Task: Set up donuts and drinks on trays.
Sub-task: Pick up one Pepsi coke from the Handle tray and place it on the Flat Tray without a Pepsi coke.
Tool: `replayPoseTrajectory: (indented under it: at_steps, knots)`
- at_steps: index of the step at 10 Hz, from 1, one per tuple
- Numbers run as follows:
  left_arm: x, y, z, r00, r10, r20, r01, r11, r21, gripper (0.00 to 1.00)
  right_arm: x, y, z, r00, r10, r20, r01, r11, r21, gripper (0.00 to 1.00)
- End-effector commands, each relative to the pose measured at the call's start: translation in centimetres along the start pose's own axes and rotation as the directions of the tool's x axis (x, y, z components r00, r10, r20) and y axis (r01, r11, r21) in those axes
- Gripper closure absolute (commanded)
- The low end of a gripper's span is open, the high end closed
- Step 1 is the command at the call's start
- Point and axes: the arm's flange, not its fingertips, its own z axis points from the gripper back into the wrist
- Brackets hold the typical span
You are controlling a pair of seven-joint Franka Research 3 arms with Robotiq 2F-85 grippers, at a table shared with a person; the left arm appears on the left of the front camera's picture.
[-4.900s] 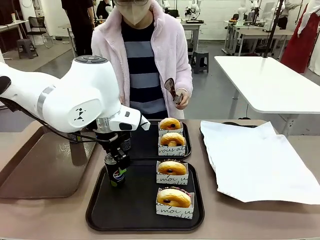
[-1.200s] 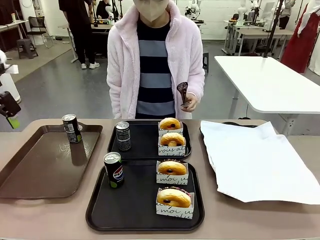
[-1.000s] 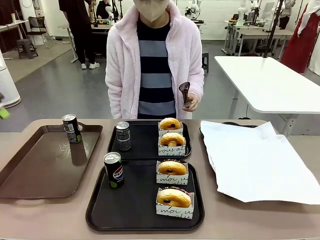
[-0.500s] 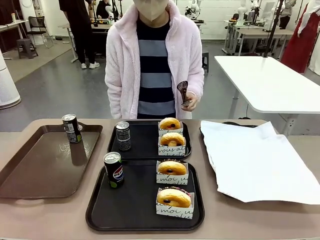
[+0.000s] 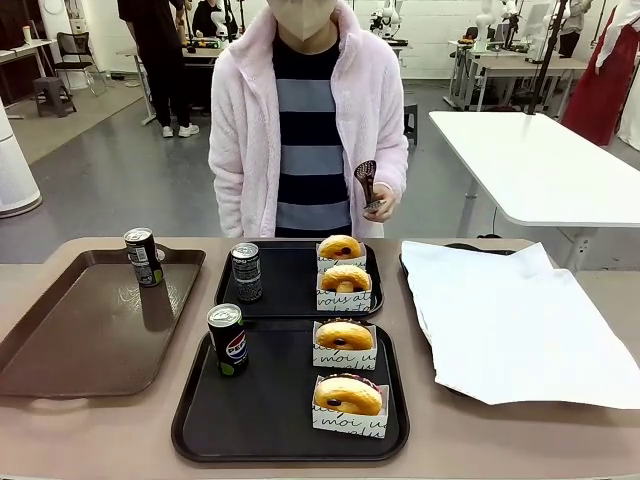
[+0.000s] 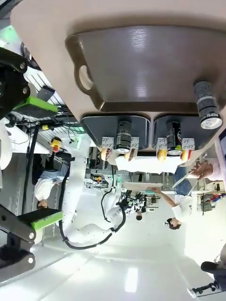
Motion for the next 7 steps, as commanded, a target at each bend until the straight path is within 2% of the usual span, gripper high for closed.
replayPoseTrajectory:
  at_steps: [1,2,3,7]
  knots:
    - [0.0,0.0,2.2,0.999,0.035,-0.005,-0.034,0.999,0.016,0.00,0.0,0.0,-0.1,1.000,0.011,0.006,-0.011,1.000,0.018,0.00]
    - [0.8,-0.5,2.5,0.997,0.078,-0.009,-0.077,0.997,0.004,0.00,0.0,0.0,-0.1,1.000,0.011,0.006,-0.011,1.000,0.018,0.00]
    - [0.0,0.1,1.1,1.000,0.011,0.002,-0.011,1.000,0.005,0.00,0.0,0.0,-0.1,1.000,0.011,0.006,-0.011,1.000,0.018,0.00]
    - [0.0,0.1,1.1,1.000,0.011,0.002,-0.011,1.000,0.005,0.00,0.0,0.0,-0.1,1.000,0.011,0.006,-0.011,1.000,0.018,0.00]
